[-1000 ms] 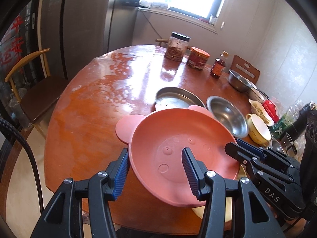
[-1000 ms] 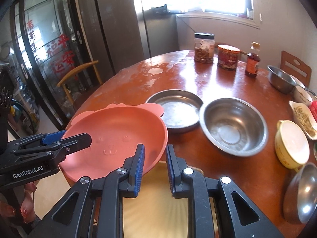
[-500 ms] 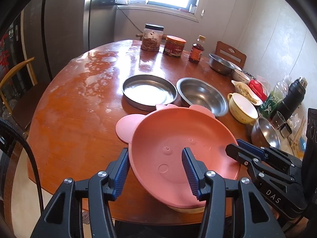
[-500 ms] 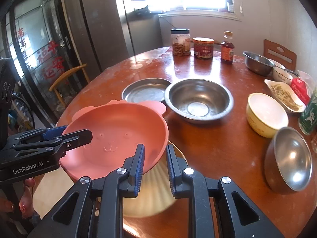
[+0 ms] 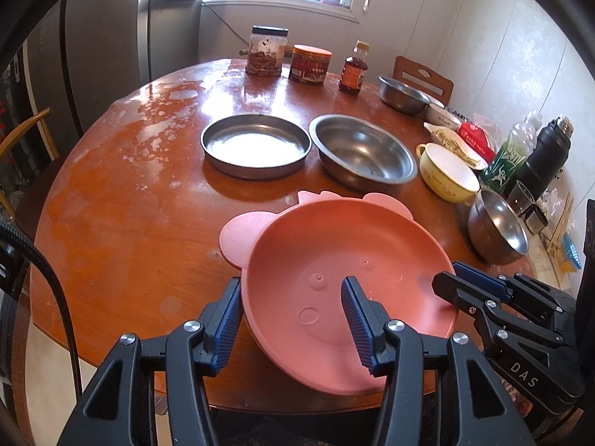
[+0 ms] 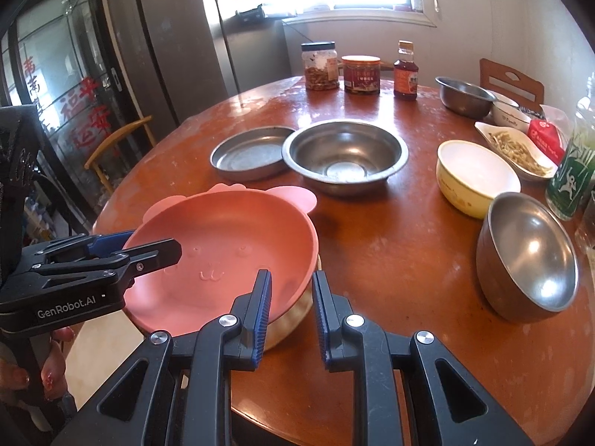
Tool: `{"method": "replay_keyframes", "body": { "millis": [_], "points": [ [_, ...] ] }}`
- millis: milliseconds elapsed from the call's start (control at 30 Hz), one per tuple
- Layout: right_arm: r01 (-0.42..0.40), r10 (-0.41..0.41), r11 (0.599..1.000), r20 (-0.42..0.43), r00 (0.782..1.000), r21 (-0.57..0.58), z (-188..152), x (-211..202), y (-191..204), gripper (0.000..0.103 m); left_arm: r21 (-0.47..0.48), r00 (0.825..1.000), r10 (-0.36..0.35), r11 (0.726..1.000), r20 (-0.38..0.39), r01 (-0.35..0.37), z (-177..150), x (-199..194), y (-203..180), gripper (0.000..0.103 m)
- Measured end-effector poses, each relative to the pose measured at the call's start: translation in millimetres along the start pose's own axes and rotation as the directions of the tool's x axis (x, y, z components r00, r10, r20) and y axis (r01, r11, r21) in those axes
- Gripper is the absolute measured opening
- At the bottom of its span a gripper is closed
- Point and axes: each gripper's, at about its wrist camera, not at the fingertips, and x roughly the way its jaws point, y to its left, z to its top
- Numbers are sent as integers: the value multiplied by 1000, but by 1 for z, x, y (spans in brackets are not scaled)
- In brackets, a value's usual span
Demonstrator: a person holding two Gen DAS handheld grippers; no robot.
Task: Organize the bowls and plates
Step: 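Lower the pink bear plate onto the yellow shell plate with the left gripper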
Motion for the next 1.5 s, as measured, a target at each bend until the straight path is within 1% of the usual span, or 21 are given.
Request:
{"method": "replay_keyframes", "body": {
  "millis": [267, 567, 900, 1100, 1500],
  "points": [
    [-2, 2, 1000, -33, 999, 4, -6, 9, 0, 23, 7, 1000, 12, 1000, -11, -12, -3, 4, 0, 53],
    [-5, 5, 1000, -57, 998, 5, -6, 18, 0, 25, -4, 999, 7, 1000, -33, -7, -3, 12, 5, 53],
    [-6, 6, 1000, -65, 998, -3, -6, 22, 3, 25, -5, 999, 14, 1000, -37, -14, -1, 15, 8, 53],
    [-19, 18, 1000, -72, 997, -23, -3, 26, 9, 25, -19, 999, 31, 999, -41, -32, 2, 17, 18, 53],
    [-65, 58, 995, -94, 994, -73, 7, 42, 35, 25, -86, 997, 65, 994, -31, -68, 3, 13, 51, 53]
  ]
}}
